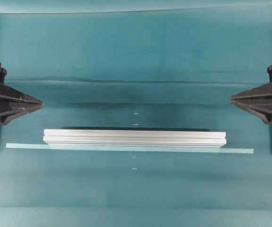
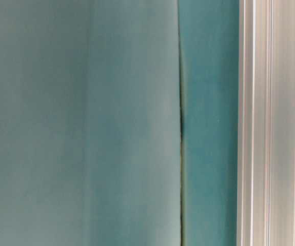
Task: Lift the metal rail with both hands.
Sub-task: 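Move both grippers inward over the two ends of the silver rail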
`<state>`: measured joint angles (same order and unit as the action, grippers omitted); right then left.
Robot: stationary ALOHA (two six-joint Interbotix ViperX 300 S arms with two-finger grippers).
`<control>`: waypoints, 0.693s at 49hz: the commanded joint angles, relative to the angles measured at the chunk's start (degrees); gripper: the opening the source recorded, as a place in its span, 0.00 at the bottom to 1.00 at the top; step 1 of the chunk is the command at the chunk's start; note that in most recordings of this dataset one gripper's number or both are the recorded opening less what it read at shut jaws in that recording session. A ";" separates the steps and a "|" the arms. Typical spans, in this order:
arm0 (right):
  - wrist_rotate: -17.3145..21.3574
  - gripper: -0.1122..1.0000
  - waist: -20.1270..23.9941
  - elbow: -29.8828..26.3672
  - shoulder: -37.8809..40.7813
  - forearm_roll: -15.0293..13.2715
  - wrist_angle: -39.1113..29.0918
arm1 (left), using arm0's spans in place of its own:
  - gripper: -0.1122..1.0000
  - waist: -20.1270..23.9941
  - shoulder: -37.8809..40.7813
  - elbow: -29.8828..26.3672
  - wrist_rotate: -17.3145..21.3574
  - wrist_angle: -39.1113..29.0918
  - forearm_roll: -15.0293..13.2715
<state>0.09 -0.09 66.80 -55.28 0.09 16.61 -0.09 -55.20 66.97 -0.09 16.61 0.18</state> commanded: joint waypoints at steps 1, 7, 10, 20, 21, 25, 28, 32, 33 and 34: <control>0.62 0.23 -0.35 -0.62 0.97 0.35 0.18 | 0.23 -0.18 1.93 -2.90 -2.37 -0.62 0.62; 2.81 0.16 -1.32 -2.64 2.29 6.15 -5.01 | 0.16 -0.18 4.66 -6.33 -5.19 -3.96 0.79; 3.87 0.12 -1.58 -4.22 2.81 6.86 -10.11 | 0.11 -0.35 5.89 -8.44 -5.54 -6.59 0.88; 4.39 0.10 -2.29 -12.66 5.71 6.77 -31.20 | 0.06 -0.26 10.02 -15.73 -5.36 -23.82 0.97; 4.39 0.10 -2.29 -13.54 6.24 6.77 -33.13 | 0.06 -0.26 10.55 -16.35 -5.27 -25.93 0.97; 4.39 0.10 -2.55 -16.79 8.70 6.77 -40.78 | 0.06 -0.18 12.48 -18.63 -5.19 -32.78 1.05; 4.39 0.10 -2.64 -18.98 11.16 6.86 -45.44 | 0.06 -0.18 13.97 -20.65 -5.19 -36.12 1.05; 4.39 0.10 -2.72 -21.62 14.77 6.77 -50.45 | 0.06 -0.62 16.26 -23.91 -5.19 -40.34 1.05; 4.39 0.10 -2.72 -22.15 15.73 6.77 -51.59 | 0.06 -0.79 16.88 -24.52 -5.19 -41.48 1.05; 4.39 0.10 -2.72 -22.68 16.79 6.77 -52.65 | 0.06 -0.97 17.84 -25.49 -5.19 -43.33 1.05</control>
<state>4.48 -2.72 47.02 -41.57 6.68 -32.52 -0.44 -39.55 45.79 -5.36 -22.32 1.05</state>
